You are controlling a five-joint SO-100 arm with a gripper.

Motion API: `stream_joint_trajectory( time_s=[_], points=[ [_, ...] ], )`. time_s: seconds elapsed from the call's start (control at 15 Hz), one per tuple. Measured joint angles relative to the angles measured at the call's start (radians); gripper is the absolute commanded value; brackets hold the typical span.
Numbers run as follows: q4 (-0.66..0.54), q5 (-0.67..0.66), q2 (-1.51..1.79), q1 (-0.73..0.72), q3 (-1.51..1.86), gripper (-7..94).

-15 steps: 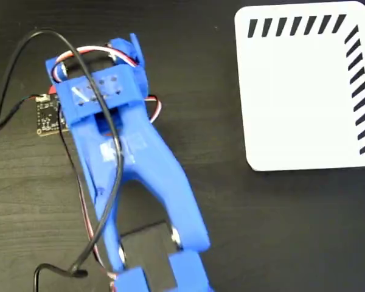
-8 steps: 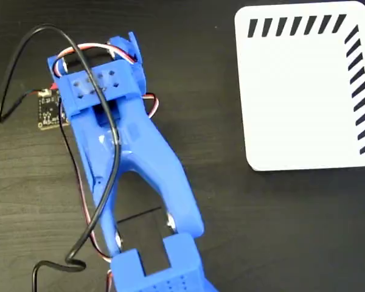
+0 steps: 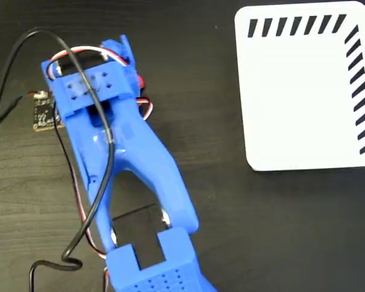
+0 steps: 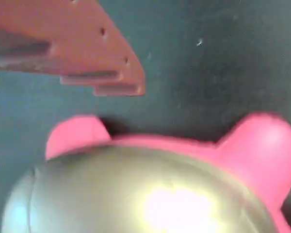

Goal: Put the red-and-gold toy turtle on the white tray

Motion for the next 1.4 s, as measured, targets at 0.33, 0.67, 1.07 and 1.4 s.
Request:
stream_joint_trajectory(
  time_s=[0.33, 0.67, 1.07, 1.4],
  points=[
    [-0.037, 0.018, 0.0, 0.0, 0.0, 60],
    [-0.078, 0.034, -0.011, 0.0, 0.012, 17],
    [-0.107, 0.048, -0.008, 0.002, 0.015, 0],
    [-0.063, 0.044, 0.02, 0.005, 0.018, 0]
  ],
)
